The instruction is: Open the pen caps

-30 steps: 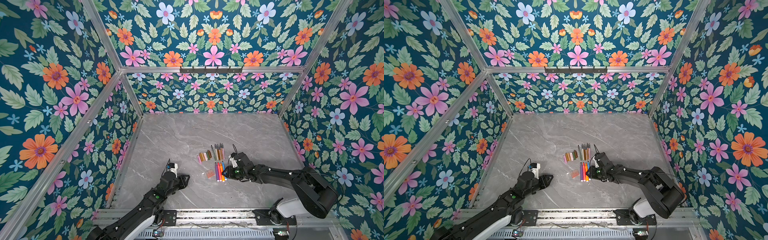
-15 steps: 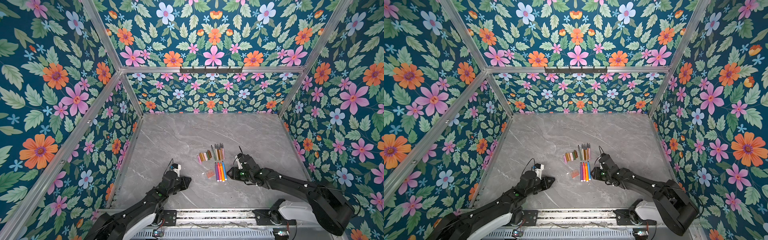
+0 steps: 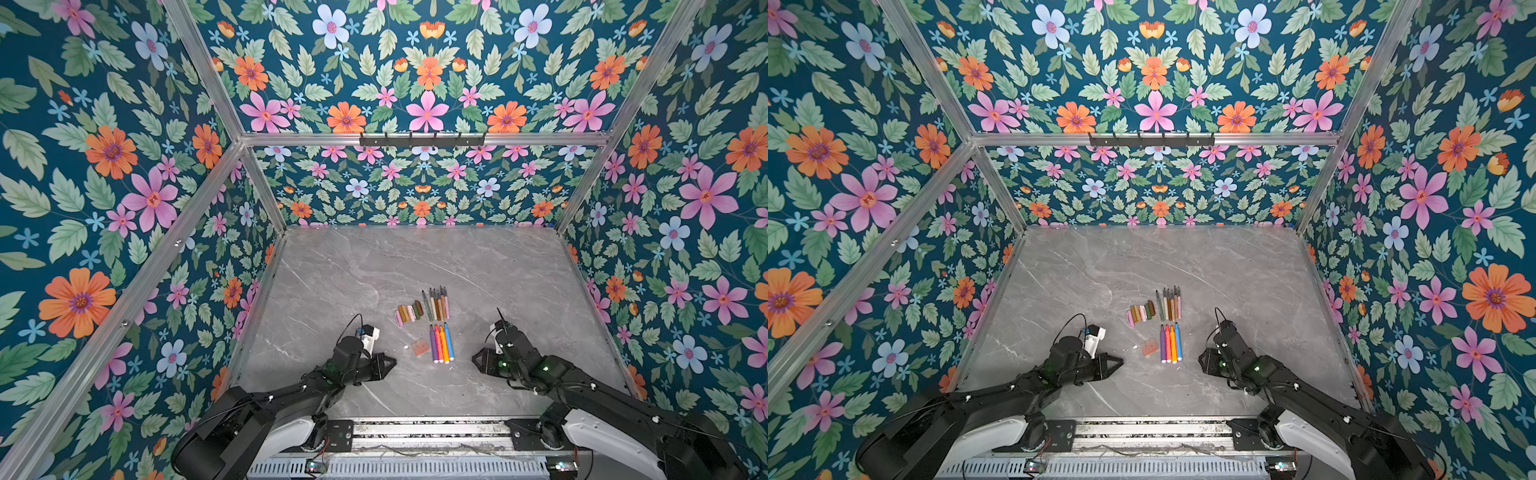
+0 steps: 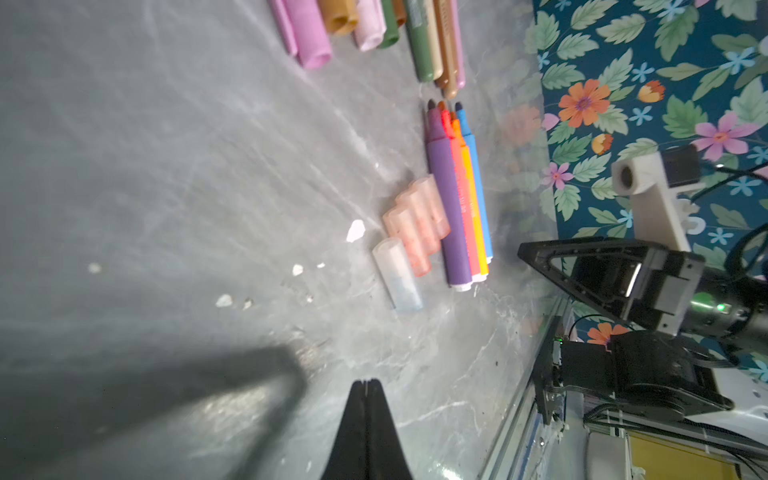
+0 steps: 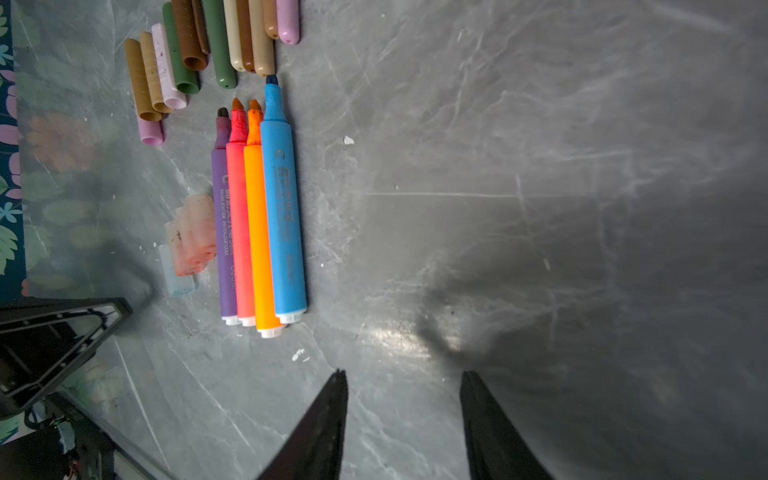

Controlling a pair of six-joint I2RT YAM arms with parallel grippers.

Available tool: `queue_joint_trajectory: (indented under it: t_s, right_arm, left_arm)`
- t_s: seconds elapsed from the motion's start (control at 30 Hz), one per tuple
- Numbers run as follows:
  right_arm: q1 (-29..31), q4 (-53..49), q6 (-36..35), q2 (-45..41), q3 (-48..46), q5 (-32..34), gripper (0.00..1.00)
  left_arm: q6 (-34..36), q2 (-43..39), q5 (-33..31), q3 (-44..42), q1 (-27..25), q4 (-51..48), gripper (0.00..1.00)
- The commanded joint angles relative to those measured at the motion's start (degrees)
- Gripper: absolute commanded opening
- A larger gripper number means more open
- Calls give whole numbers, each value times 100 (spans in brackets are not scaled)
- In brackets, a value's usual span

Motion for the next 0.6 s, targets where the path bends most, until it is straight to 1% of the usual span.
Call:
queue_joint_trajectory:
  t_s: [0.0, 0.03, 0.07, 0.1, 0.17, 0.2, 0.23, 0.27, 0.33, 0.37, 0.4, 0.47, 0.5, 0.53, 0.57]
  right_arm:
    - [-1, -495, -219, -444, 104, 286, 52]
    - [2, -737, -315, -665, 208, 457, 57]
    - [3, -1010, -306, -907, 313, 695, 69]
    - [0, -1095, -389, -1129, 347, 818, 78]
    - [-4, -1390, -628, -1563, 557, 1121, 93]
    - [4, -1593, -702, -1739, 687, 1349, 98]
    - [-2, -1797, -816, -1922, 834, 1574, 99]
    - [-1, -1949, -955, -2083, 966, 1753, 99]
    - [-7, -2158, -1137, -2332, 1144, 2133, 99]
    - [-2, -2258, -1204, -2428, 1200, 2378, 99]
    - [5, -2302, -1263, -2487, 1232, 2581, 99]
    - [5, -2260, -1345, -2590, 1207, 3034, 99]
    - [0, -2208, -1385, -2602, 1174, 3275, 99]
    - [0, -2160, -1355, -2593, 1125, 3636, 99]
    - [6, -2139, -1117, -2589, 1076, 4089, 99]
  left_arm:
    - [141, -588, -293, -39, -9, -368, 32]
    - [211, -996, -409, -33, -6, -565, 39]
    - [306, -1388, -510, -38, 0, -699, 44]
    - [399, -1727, -657, -30, -5, -809, 47]
    - [644, -2451, -1155, 60, -7, -1187, 56]
    - [809, -2733, -1410, 124, -7, -1308, 60]
    - [935, -3042, -1751, 186, 1, -1423, 66]
    - [1001, -3306, -2156, 235, -6, -1502, 99]
    - [1043, -3757, -3030, 322, -2, -1651, 100]
    - [1091, -3927, -3519, 307, -3, -1623, 100]
    - [1253, -4044, -3866, 283, -1, -1518, 100]
    - [1726, -4208, -4575, 221, 6, -1273, 100]
    - [2038, -4222, -4797, 169, 2, -1054, 99]
    - [2332, -4218, -5011, 107, -5, -842, 99]
    - [2610, -4158, -5252, 55, -5, -599, 100]
